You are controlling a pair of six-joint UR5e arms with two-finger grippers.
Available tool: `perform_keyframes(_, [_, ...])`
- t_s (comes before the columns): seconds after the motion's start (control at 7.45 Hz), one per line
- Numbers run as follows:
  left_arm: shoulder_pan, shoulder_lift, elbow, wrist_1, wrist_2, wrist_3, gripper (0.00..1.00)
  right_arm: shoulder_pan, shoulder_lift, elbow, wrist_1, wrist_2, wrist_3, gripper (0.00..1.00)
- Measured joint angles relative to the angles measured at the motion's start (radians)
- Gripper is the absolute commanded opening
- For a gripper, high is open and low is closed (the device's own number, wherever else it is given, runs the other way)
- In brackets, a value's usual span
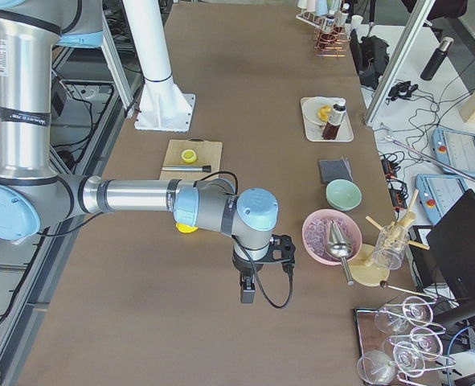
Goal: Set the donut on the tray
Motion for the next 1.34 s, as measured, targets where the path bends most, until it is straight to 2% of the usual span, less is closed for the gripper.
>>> perform_keyframes(0.4, [-0.018,0.021,-0.001,-0.154,-0.021,0.0,0.98,0.009,0.008,-0.026,0.003,0.018,-0.003,1.0])
perform_keyframes(0.8, [-0.017,0.029,0.065,-0.191,-0.021,0.001,0.98,0.01,0.001,-0.007,0.016,0.035,-0.008,1.0])
perform_keyframes(1.07, [-0.016,0.046,0.078,-0.188,-0.021,-0.002,0.98,0.009,-0.014,-0.005,0.017,0.043,-0.006,1.0])
perform_keyframes(1.34, [-0.011,0.011,0.071,-0.053,-0.017,0.0,0.98,0.009,-0.02,-0.005,0.017,0.045,-0.006,1.0])
